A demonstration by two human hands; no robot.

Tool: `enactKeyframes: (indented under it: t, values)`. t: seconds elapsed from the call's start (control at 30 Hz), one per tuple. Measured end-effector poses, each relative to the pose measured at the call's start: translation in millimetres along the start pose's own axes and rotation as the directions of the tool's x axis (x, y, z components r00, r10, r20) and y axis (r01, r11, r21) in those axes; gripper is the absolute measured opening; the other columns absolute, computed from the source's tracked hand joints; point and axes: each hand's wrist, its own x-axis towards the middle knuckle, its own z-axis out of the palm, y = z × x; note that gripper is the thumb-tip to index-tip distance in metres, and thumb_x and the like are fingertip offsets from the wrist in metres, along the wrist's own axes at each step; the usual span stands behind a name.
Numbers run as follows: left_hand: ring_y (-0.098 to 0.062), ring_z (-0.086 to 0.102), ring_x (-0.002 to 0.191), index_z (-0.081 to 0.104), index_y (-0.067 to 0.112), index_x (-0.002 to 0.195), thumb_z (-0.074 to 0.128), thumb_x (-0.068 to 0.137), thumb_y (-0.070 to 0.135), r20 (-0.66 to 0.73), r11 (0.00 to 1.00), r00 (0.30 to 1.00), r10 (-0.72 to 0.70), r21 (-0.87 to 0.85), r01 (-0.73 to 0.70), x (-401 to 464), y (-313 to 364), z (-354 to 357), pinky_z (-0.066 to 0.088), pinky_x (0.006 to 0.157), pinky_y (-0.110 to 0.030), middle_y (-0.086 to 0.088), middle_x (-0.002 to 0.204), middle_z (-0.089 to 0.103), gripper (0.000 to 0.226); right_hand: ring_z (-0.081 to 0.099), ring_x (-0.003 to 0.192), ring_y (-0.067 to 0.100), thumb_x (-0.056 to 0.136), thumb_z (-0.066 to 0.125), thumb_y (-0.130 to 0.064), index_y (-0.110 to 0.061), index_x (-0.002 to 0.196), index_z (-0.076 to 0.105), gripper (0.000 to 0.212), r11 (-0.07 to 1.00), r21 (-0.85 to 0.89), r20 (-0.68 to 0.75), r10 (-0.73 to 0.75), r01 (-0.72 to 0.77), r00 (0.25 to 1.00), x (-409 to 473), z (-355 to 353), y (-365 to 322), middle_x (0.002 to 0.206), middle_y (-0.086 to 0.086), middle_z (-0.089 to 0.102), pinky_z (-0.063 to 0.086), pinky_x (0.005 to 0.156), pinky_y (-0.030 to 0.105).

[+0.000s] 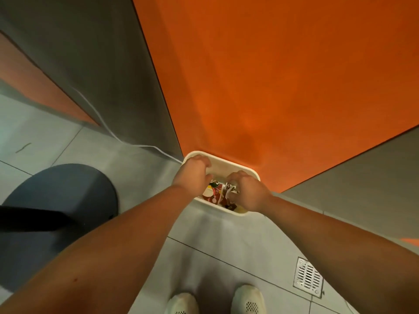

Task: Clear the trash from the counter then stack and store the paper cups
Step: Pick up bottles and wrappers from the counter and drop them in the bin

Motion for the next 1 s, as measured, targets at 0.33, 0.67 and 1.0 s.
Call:
enactKeyframes:
  t: [0.33,0.67,1.0]
  values:
    - [-0.022,0.058,0.099,0.064,0.012,0.111,0.07,0.085,0.025,-0.192,0.994,0.979,0.071,-0.068,-0.085,-89,78,-187,0.048,0.081,-0.032,-0.003,0.107,0.061,0.03,0.059,0.102,0.019,0.088,0.061,-0.033,-0.03,0.124,0.054,0.037,0.985,0.139,-0.16,-0.082,0.105,0.984,-114,-146,-114,0.122,-0.007,0.052,0.05,0.079,0.036]
    - [-0.011,0.055,0.109,0.058,0.024,0.125,0.066,0.088,0.037,-0.42,0.977,0.888,0.19,-0.009,-0.213,-175,168,-425,0.045,0.091,-0.024,0.005,0.12,0.06,0.04,0.053,0.103,0.001,0.09,0.059,-0.04,-0.038,0.127,0.051,0.038,0.96,0.028,-0.365,-0.25,0.279,0.897,-227,-337,-242,0.123,-0.021,0.049,0.045,0.08,0.024]
    - [-0.012,0.056,0.111,0.058,0.019,0.127,0.07,0.086,0.033,-0.543,0.959,0.81,0.221,-0.028,-0.28,-159,197,-557,0.046,0.094,-0.025,0.002,0.125,0.06,0.045,0.056,0.105,0.006,0.089,0.061,-0.038,-0.033,0.125,0.052,0.038,0.952,0.002,-0.526,-0.258,0.305,0.81,-231,-463,-305,0.126,-0.015,0.056,0.047,0.086,0.029]
